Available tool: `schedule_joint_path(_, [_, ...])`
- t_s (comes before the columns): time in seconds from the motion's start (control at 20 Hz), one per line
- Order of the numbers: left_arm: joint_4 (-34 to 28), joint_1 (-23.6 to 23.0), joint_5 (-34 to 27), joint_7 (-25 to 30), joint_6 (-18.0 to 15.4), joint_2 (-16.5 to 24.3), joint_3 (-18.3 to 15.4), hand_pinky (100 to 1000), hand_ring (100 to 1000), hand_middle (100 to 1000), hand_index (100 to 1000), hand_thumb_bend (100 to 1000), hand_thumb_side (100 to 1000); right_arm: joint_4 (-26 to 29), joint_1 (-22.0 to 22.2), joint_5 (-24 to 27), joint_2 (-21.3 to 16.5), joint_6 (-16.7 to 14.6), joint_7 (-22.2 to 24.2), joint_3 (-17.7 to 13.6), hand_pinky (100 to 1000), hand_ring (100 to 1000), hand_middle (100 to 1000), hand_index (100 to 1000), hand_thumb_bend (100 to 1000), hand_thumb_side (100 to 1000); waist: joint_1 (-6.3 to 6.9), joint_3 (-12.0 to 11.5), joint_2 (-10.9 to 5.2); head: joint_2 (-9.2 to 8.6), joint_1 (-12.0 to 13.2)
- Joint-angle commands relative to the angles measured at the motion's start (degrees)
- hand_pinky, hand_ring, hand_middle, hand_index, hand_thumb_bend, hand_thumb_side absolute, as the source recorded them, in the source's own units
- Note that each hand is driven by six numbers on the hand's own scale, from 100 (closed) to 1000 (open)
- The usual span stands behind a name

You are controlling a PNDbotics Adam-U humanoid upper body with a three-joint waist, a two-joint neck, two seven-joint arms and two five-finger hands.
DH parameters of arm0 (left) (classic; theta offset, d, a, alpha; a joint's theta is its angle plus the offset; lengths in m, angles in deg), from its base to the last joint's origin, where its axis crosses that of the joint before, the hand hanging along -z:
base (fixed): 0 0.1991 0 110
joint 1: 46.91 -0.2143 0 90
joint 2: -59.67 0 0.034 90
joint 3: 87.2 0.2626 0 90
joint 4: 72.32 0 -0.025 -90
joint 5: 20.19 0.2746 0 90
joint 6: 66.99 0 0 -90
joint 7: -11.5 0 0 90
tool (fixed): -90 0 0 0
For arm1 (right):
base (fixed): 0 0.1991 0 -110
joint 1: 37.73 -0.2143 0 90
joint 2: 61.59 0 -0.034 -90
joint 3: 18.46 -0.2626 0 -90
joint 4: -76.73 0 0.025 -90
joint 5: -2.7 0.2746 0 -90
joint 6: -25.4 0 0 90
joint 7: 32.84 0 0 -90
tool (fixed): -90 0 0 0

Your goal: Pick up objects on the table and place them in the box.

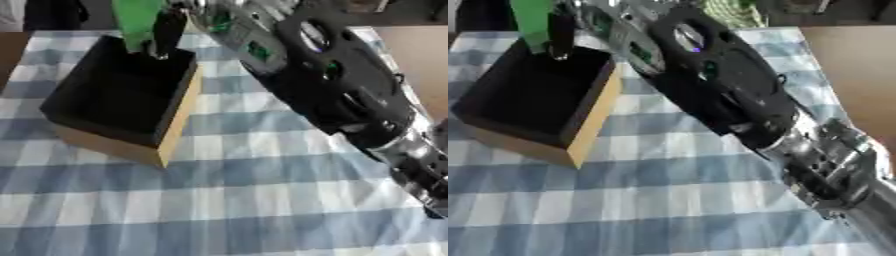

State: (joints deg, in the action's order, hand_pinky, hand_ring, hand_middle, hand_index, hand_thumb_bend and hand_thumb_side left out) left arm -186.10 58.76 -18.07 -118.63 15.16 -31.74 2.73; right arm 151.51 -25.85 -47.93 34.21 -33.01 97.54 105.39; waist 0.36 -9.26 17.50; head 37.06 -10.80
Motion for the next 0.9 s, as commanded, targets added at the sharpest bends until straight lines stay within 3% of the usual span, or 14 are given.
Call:
schedule_joint_path(0.05, [-0.8,0.8,-0.3,0.3,-0.1,0.5,0.0,603,741,580,726,296,384,-1.4,-1.1,-0.5,1.4,10.8,11.6,-0.8,879,862,690,738,100,100,0.20,-0.3,-0.94,-0.81,-0.3])
schedule_joint_path(0.35, [-0.8,0.7,-0.4,0.3,-0.1,0.5,0.0,602,741,580,726,295,385,-4.7,-0.6,-0.5,2.6,8.0,11.6,-0.5,914,919,789,831,121,100,0.06,-0.4,-0.91,-0.92,-0.3])
schedule_joint_path(0.6, [-0.8,0.6,-0.5,0.3,0.0,0.4,0.0,602,741,580,726,294,384,-6.9,-0.4,-2.0,3.0,5.2,11.6,-0.7,946,967,859,924,335,100,0.12,-0.3,-0.98,-1.02,-0.4])
schedule_joint_path(0.9, [-0.8,0.5,-0.6,0.4,0.0,0.4,0.1,602,742,581,726,295,383,-8.1,-0.3,-3.7,3.3,1.8,11.6,-1.0,968,995,888,970,420,271,0.20,-0.3,-0.97,-0.98,-0.5])
